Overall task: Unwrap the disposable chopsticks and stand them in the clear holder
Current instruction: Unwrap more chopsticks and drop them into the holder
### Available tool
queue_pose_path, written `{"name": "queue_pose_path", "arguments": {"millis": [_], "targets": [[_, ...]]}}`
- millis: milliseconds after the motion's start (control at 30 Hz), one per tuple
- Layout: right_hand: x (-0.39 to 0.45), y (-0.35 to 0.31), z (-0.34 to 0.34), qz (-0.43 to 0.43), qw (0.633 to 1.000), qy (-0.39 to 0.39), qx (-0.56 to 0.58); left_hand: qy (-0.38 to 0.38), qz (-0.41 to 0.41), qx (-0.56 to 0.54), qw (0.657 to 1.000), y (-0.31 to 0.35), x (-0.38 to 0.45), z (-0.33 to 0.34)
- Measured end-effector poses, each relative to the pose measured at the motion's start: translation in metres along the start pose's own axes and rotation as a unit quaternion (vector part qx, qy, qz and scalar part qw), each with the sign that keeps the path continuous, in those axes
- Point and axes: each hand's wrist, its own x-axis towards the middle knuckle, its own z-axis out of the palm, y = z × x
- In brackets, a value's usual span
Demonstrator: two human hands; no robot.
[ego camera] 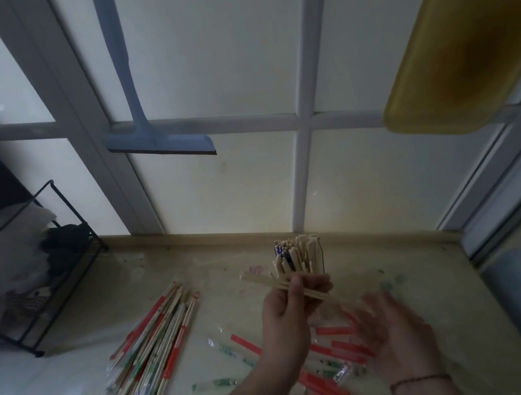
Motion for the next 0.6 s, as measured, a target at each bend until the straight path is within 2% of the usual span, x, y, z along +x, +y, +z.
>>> {"name": "queue_pose_path", "arguments": {"millis": [67,100,200,233,300,367,433,533,600], "targets": [[-0.005,-0.025,0.006,-0.184,0.972,-0.005,-0.143,-0.077,0.032,0.117,0.99,0.006,0.008,-0.004],[-0.01,-0.04,0.012,-0.26,0.94,-0.066,-0.211,-0.126,0.053,0.199,0.97,0.009,0.011,-0.004],[-0.022,-0.073,0.033,-0.346,0.828,-0.265,-0.353,-0.261,0.089,0.393,0.877,0.017,0.02,0.006],[-0.02,-0.076,0.037,-0.373,0.789,-0.29,-0.393,-0.286,0.104,0.417,0.856,0.019,0.023,0.01],[-0.016,-0.081,0.045,-0.418,0.734,-0.301,-0.442,-0.306,0.132,0.411,0.849,0.02,0.028,0.017],[-0.006,-0.087,0.05,-0.433,0.723,-0.306,-0.443,-0.283,0.141,0.419,0.851,0.019,0.036,0.018],[0.006,-0.092,0.054,-0.455,0.727,-0.283,-0.429,-0.224,0.156,0.452,0.849,0.017,0.042,0.012],[0.031,-0.096,0.061,-0.454,0.784,-0.24,-0.35,-0.08,0.215,0.47,0.852,0.007,0.05,-0.003],[0.048,-0.091,0.066,-0.449,0.798,-0.229,-0.331,-0.01,0.278,0.473,0.836,-0.003,0.055,-0.015]]}}
